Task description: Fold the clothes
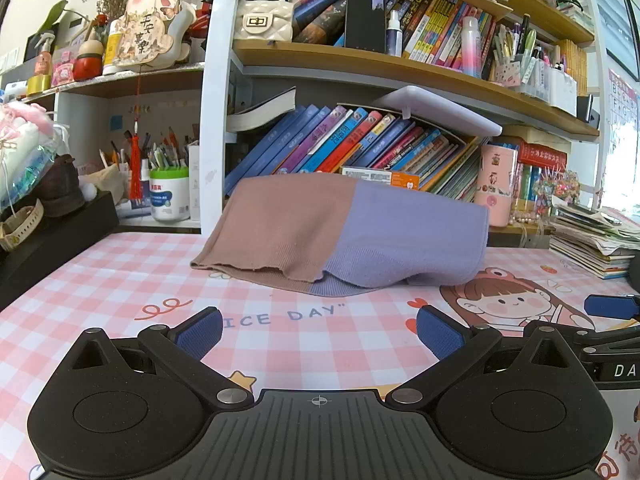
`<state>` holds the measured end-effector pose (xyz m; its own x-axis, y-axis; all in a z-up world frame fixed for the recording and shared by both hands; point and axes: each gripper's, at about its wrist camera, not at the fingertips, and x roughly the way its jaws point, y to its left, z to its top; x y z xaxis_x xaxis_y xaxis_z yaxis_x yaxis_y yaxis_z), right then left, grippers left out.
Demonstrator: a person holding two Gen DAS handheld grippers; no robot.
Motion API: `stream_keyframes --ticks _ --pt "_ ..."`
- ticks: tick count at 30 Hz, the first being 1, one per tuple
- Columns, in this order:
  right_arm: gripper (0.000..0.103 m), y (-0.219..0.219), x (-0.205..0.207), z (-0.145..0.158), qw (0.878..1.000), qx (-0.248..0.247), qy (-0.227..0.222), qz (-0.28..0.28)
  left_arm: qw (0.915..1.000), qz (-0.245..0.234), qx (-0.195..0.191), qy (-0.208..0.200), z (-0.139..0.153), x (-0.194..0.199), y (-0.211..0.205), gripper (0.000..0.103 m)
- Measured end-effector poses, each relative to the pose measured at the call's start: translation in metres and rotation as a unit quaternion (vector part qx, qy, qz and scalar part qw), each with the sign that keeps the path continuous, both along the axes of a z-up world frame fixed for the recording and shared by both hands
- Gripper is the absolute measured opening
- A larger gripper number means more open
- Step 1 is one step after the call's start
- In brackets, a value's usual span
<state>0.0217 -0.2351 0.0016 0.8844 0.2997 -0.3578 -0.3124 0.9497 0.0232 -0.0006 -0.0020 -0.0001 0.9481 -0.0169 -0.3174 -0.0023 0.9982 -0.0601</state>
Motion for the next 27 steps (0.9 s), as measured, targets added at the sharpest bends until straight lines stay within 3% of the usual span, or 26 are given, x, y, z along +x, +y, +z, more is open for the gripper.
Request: stream_keyframes --ticks 27 --pt "0.103 0.0009 -0.0003 -0.0010 1.000 -0.004 0.005 0.002 1.0000 0.001 0.000 0.002 -0.0006 0.0009 -0.0001 0.103"
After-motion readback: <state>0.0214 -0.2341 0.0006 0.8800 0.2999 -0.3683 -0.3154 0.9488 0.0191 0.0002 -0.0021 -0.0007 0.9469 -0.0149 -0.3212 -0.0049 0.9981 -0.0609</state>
